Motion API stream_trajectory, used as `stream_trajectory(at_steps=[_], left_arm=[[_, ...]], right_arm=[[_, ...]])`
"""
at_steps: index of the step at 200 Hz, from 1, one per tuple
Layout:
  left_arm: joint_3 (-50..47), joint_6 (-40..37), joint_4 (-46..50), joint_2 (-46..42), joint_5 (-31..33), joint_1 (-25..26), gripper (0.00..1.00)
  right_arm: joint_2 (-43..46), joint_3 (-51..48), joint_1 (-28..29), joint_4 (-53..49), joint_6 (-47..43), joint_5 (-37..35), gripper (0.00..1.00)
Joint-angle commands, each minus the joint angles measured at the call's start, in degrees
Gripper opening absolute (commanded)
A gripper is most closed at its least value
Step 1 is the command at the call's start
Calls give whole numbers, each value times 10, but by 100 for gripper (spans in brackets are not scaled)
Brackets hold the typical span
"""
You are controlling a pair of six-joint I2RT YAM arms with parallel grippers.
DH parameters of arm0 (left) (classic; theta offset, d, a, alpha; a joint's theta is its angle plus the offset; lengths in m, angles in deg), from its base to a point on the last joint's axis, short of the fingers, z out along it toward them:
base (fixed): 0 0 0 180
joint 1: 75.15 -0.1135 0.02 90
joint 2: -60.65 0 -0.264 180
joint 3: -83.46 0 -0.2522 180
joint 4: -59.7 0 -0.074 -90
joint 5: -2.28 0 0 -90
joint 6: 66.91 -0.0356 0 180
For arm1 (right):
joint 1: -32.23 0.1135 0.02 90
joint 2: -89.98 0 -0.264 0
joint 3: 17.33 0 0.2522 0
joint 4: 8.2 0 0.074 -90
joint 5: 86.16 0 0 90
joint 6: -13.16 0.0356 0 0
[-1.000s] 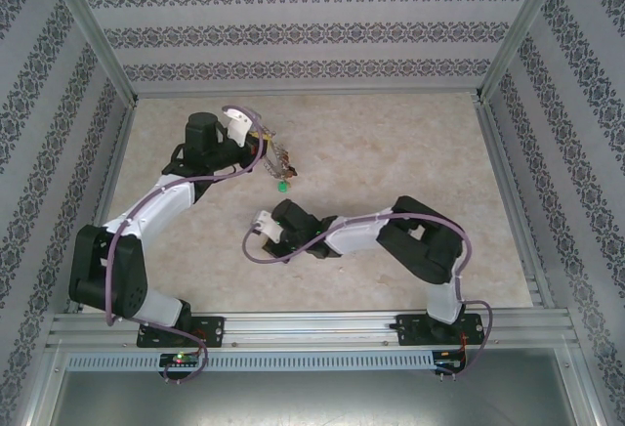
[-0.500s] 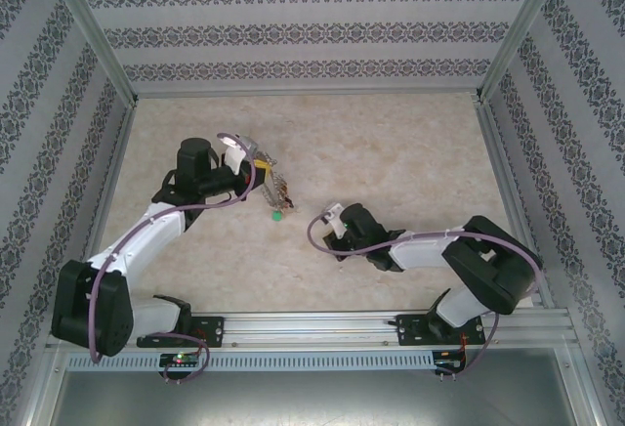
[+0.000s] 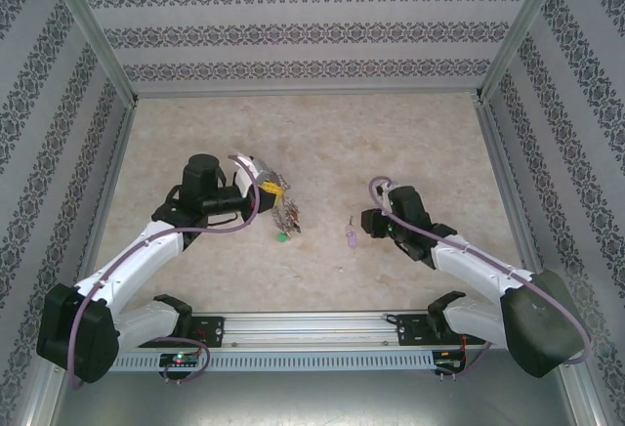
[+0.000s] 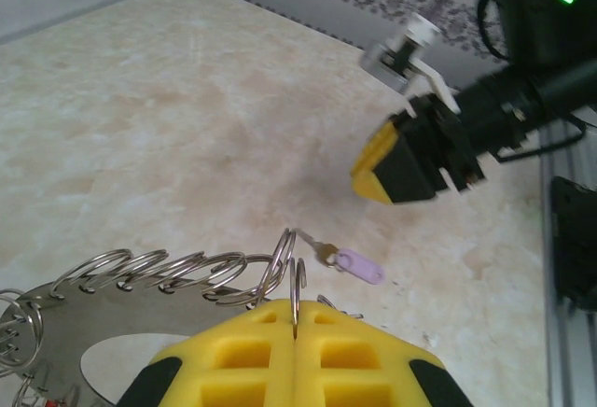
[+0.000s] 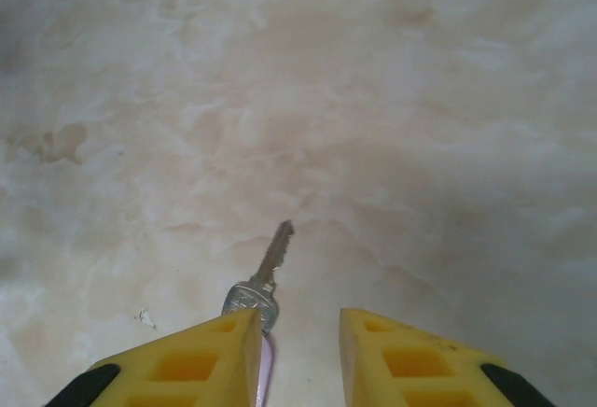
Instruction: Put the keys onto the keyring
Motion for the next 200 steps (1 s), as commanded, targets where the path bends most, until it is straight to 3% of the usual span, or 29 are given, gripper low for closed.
stream_trajectory(at_steps=[1, 35, 64, 115, 200], left_arm=[[-13, -12, -8, -15, -4, 26, 0], [-24, -6, -15, -20, 20, 52, 0], [-31, 0, -20, -29, 34, 61, 0], [-41, -4, -12, -55, 59, 66, 0], [-57, -4, -10, -87, 85, 66, 0]], right_arm=[[-19, 59, -6, -136, 14, 71, 32], [-110, 139, 17, -220, 3, 114, 33], [-162, 181, 71, -245, -35, 60, 33], [-194, 215, 103, -262, -100, 14, 31], [-297, 284, 58, -267, -109, 70, 31]])
